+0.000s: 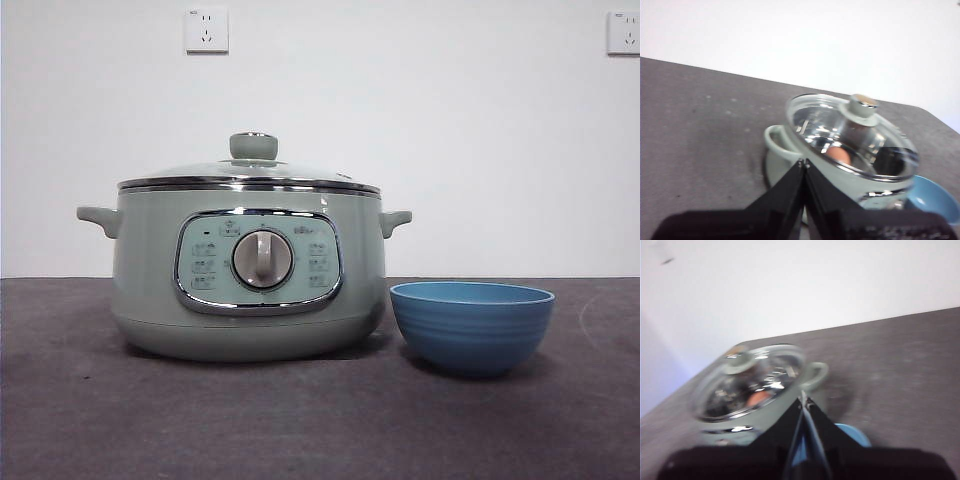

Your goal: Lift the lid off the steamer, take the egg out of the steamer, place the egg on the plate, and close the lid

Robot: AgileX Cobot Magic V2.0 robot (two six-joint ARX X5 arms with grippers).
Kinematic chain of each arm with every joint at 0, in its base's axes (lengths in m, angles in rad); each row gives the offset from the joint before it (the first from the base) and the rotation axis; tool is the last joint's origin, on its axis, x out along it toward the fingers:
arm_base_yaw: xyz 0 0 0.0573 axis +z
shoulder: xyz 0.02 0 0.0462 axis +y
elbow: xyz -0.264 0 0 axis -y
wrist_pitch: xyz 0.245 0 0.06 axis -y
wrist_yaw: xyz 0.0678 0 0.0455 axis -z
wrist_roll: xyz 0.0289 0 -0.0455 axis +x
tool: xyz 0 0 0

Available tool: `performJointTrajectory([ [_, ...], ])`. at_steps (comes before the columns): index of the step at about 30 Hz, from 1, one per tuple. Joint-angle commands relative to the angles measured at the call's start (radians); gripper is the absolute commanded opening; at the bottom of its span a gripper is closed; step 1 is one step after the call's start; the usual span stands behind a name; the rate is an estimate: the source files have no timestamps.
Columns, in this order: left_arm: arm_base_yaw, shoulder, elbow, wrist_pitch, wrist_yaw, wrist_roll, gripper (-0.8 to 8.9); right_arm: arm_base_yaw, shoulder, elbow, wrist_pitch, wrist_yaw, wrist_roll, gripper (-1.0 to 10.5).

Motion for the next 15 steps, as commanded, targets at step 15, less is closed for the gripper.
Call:
performJointTrajectory([
  [15, 0.003, 0.298, 0.358, -0.333, 0.285, 0.272, -0.07, 0.017, 0.492, 0.526, -0.654, -0.397, -0.444, -0.1],
])
